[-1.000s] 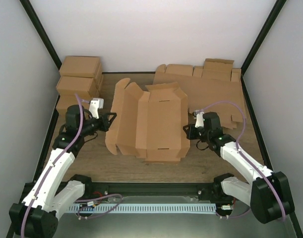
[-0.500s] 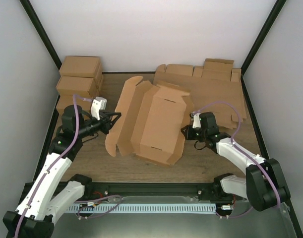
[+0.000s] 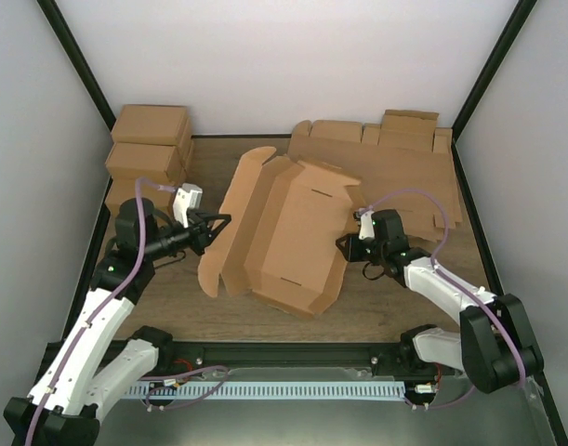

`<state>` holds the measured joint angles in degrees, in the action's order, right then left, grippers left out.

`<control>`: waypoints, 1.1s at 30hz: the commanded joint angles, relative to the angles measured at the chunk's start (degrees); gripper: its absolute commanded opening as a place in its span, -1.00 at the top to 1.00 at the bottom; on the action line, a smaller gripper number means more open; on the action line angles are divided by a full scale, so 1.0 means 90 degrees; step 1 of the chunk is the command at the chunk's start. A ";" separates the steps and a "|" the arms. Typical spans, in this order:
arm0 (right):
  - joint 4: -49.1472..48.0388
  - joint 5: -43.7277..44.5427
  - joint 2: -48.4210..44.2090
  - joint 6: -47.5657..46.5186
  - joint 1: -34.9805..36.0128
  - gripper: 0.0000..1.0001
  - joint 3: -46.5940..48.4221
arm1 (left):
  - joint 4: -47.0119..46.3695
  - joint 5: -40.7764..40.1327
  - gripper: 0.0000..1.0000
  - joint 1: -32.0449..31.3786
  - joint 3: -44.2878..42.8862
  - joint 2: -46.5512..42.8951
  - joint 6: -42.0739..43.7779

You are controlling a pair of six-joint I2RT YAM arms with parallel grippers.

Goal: Fold the paper box

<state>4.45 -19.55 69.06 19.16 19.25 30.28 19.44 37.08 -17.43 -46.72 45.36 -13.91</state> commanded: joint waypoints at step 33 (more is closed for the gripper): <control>0.0531 0.1378 -0.0607 -0.0205 0.0049 0.85 0.1638 | -0.0347 -0.0769 0.92 -0.0078 0.0761 -0.1497 0.0363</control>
<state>8.73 -8.21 64.49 17.56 19.33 41.63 17.37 30.11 -17.91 -40.25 33.12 -12.27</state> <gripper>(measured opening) 0.151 0.041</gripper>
